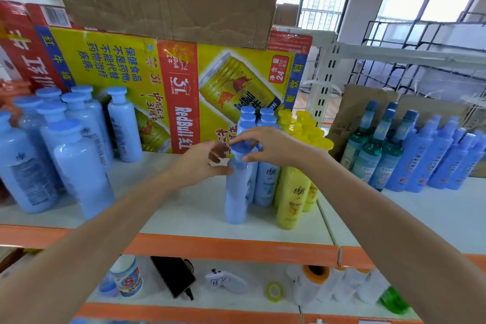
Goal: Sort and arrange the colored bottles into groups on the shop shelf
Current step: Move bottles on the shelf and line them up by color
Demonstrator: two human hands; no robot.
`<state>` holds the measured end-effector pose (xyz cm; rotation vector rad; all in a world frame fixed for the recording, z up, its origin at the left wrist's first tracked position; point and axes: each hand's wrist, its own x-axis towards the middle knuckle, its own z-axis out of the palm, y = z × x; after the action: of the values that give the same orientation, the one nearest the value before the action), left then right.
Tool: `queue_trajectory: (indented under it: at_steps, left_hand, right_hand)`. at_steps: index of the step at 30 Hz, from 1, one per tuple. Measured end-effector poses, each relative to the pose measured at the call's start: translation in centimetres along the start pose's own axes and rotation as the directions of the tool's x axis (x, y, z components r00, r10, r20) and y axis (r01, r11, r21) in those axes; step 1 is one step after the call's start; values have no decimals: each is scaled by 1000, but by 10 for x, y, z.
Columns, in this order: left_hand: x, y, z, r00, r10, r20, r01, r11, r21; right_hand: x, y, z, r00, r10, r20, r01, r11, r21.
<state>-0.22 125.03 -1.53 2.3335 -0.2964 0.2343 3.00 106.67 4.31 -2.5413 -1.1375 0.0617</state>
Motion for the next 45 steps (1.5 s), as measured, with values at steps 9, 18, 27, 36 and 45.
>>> queue_trajectory:
  at_steps: [9, 18, 27, 36, 45]
  left_hand:
    - [-10, -14, 43, 994, -90, -60, 80, 985, -153]
    - [-18, -16, 58, 986, -150, -76, 117, 939, -323]
    - [-32, -37, 78, 985, -162, -59, 131, 927, -352]
    - [-29, -29, 92, 991, -120, -51, 95, 934, -343]
    - [-46, -46, 118, 983, -181, 12, 175, 925, -339]
  right_hand:
    - [6, -3, -5, 999, -8, 49, 11, 998, -62]
    - [6, -4, -4, 998, 56, -6, -56, 998, -31]
    - [6, 3, -4, 1000, 8, 15, -8, 1000, -24]
    - [2, 7, -10, 999, 21, -31, -21, 1000, -23]
    - [-6, 15, -6, 998, 35, -57, -32, 998, 49]
